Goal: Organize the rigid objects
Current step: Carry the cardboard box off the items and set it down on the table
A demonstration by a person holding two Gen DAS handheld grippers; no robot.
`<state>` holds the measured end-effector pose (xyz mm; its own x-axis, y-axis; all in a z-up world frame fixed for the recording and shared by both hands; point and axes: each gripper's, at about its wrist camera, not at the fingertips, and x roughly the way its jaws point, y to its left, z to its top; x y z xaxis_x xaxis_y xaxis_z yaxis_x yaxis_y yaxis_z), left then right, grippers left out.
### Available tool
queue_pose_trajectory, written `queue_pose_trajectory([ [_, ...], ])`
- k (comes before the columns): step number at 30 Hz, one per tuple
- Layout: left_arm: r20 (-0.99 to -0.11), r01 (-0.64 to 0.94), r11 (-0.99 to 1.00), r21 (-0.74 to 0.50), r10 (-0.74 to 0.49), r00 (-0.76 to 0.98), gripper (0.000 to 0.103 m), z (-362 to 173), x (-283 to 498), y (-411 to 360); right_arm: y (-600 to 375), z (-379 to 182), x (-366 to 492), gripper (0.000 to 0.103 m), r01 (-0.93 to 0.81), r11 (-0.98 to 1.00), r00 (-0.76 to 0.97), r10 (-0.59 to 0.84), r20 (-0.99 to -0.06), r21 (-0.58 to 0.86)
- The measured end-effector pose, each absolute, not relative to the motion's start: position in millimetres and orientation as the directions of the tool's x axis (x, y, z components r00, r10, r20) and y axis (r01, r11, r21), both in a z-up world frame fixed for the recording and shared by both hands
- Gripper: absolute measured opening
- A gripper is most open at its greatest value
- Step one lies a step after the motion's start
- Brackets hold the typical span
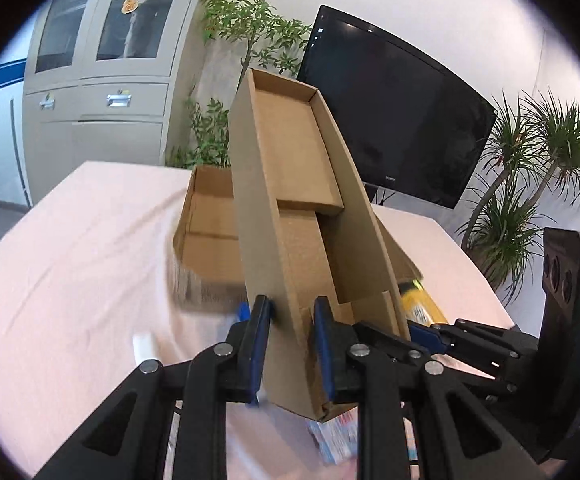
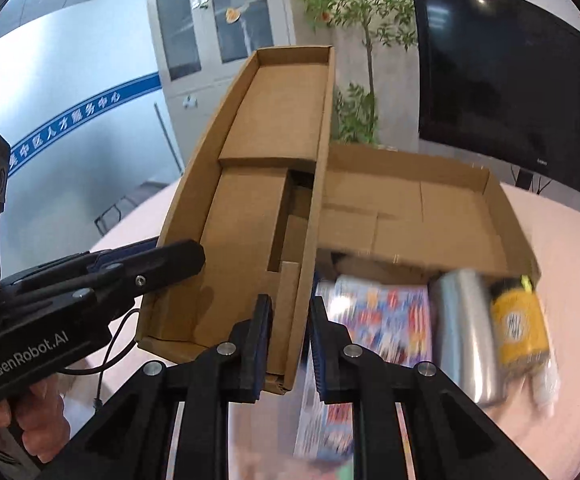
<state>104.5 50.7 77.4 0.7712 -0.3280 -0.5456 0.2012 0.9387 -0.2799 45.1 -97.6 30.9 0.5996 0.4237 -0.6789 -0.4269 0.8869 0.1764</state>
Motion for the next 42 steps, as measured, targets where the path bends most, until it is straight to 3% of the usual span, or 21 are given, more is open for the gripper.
queue_pose_trajectory([
  [9,-0.606,0.184,0.959,-0.216,-0.279,0.745,0.021,88,215,63,-81,34,178,0.017,-0.391,0.866,0.508,0.486,-0.711,0.313],
  [18,-0.796,0.107,0.974,-0.202,-0.227,0.561,0.020,15,336,82,-55,-59,325,0.017,-0.280,0.858,0.264,0.500,-0.825,0.430],
  [26,-0.855,0.032,0.985,-0.170,-0.164,0.493,0.019,-24,354,99,-28,-115,373,0.019,-0.218,0.844,0.121,0.521,-0.845,0.490],
  [30,-0.833,0.029,0.987,-0.157,-0.148,0.533,0.019,-14,340,104,-35,-119,376,0.032,-0.203,0.811,0.111,0.575,-0.810,0.548],
  [32,-0.823,-0.003,0.991,-0.130,-0.106,0.558,0.027,-5,330,107,-46,-116,375,0.044,-0.212,0.771,0.105,0.629,-0.770,0.601],
  [34,-0.790,-0.010,0.992,-0.129,-0.097,0.605,0.038,8,314,109,-67,-100,366,0.089,-0.226,0.787,0.176,0.613,-0.770,0.574],
  [35,-0.767,0.001,0.992,-0.129,-0.100,0.634,0.041,15,302,107,-80,-89,359,0.094,-0.236,0.804,0.234,0.592,-0.771,0.545],
  [36,-0.733,0.013,0.993,-0.118,-0.096,0.673,0.051,24,286,103,-94,-74,346,0.095,-0.259,0.830,0.302,0.556,-0.775,0.494],
  [37,-0.711,0.015,0.994,-0.108,-0.087,0.698,0.069,30,275,99,-107,-63,337,0.096,-0.276,0.850,0.347,0.523,-0.779,0.448],
  [39,-0.644,0.005,0.997,-0.076,-0.053,0.763,0.093,43,250,89,-142,-39,311,0.100,-0.278,0.897,0.455,0.439,-0.775,0.345],
  [42,-0.604,0.019,1.000,-0.005,-0.018,0.797,0.102,49,239,70,-185,-21,286,0.103,-0.242,0.931,0.541,0.363,-0.759,0.273],
])
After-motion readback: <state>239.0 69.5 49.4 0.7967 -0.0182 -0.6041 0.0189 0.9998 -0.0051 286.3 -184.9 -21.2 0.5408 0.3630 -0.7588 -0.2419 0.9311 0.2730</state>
